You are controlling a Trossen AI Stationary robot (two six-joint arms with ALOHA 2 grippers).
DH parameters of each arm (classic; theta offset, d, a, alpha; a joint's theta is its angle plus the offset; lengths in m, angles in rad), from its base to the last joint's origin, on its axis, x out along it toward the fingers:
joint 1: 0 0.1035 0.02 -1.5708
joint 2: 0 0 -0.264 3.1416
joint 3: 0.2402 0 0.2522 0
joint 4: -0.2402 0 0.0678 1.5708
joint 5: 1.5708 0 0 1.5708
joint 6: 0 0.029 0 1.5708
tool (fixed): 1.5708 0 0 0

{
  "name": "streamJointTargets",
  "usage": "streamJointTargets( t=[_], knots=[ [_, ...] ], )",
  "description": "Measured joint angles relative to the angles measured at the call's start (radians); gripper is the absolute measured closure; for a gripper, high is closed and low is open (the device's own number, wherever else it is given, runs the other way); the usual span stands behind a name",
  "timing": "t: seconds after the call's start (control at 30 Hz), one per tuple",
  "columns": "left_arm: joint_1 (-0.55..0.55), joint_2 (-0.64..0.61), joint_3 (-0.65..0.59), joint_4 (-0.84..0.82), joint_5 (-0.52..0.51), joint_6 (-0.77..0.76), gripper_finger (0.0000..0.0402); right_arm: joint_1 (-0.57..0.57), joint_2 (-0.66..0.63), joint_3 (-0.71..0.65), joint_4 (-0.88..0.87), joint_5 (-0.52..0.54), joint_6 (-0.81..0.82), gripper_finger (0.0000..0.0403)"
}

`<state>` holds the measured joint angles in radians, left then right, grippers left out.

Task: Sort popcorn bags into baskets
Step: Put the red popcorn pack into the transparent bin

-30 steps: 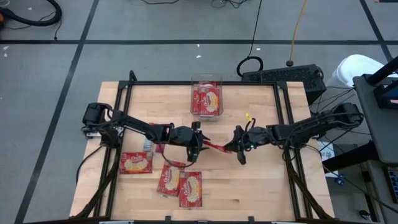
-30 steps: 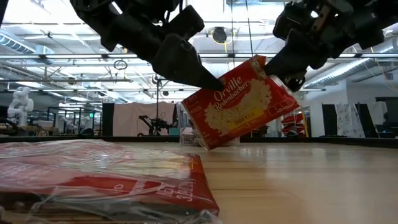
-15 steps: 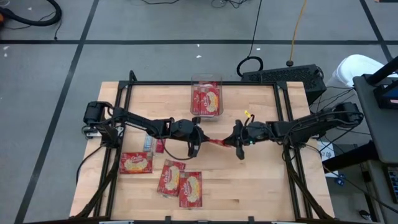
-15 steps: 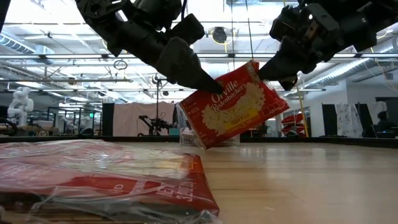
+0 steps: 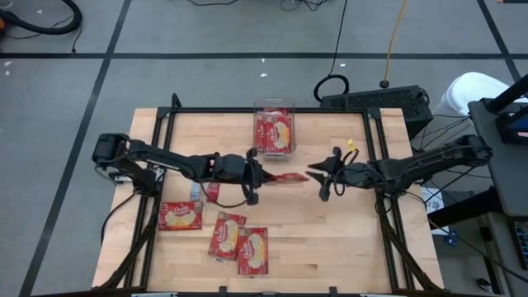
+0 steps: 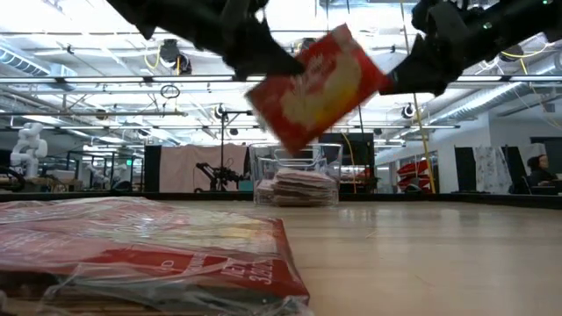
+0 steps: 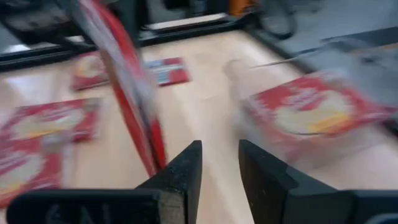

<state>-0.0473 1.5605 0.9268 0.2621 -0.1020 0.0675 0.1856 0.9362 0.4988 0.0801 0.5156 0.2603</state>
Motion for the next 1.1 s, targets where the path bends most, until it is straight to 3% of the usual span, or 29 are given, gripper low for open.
streamJointTargets(
  t=[0.23, 0.43, 0.67, 0.87, 1.1],
  knots=[
    [0.060, -0.078, 0.002, 0.099, -0.095, -0.018, 0.0375, 0.021, -0.046, -0.032, -0.018, 0.147, -0.011, 0.0301],
    [0.191, -0.046, 0.000, 0.262, -0.109, -0.110, 0.0374, 0.022, -0.045, -0.196, 0.280, 0.167, -0.037, 0.0301],
    [0.310, 0.061, 0.001, 0.475, -0.101, -0.361, 0.0372, 0.057, -0.045, -0.370, 0.647, 0.164, -0.094, 0.0300],
    [0.308, 0.169, 0.000, 0.608, -0.122, -0.475, 0.0372, 0.095, -0.045, -0.379, 0.665, 0.164, -0.136, 0.0300],
    [0.299, 0.216, 0.000, 0.604, -0.279, -0.602, 0.0371, 0.120, -0.045, -0.379, 0.665, 0.164, -0.142, 0.0300]
  ],
)
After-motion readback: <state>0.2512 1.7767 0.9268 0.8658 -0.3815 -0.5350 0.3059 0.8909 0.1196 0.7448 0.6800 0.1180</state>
